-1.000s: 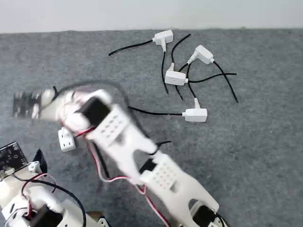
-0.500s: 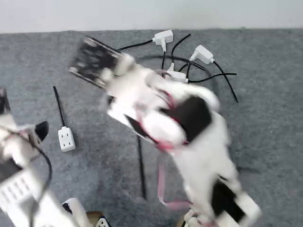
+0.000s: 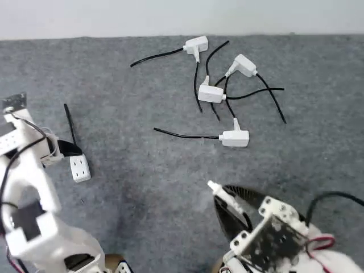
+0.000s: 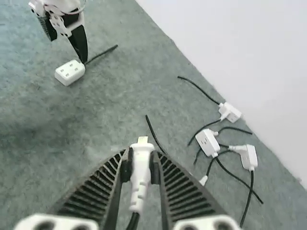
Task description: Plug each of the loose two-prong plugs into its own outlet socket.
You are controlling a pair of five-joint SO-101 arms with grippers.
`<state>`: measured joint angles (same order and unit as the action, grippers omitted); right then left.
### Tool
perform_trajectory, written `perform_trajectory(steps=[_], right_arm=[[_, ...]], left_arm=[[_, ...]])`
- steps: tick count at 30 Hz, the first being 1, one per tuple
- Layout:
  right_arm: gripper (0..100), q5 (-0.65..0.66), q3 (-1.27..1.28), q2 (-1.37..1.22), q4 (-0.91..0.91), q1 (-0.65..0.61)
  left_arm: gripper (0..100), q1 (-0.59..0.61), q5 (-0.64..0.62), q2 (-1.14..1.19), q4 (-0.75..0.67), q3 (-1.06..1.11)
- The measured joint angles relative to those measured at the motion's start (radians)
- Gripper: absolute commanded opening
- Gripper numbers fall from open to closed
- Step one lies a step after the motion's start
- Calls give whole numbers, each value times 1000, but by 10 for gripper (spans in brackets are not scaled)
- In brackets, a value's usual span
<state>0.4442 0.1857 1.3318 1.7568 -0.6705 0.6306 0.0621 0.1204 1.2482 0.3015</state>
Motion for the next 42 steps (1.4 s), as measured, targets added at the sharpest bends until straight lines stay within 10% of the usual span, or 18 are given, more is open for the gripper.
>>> perform_trajectory(steps=[14, 21, 42], right_arm=[[8, -3, 68, 157, 0, 14], [8, -12, 68, 161, 0, 15], [8, -12, 68, 161, 0, 15]], left_arm=[[379, -18, -15, 292, 80, -144], [29, -133, -15, 301, 80, -146], [11, -331, 143, 299, 75, -153]])
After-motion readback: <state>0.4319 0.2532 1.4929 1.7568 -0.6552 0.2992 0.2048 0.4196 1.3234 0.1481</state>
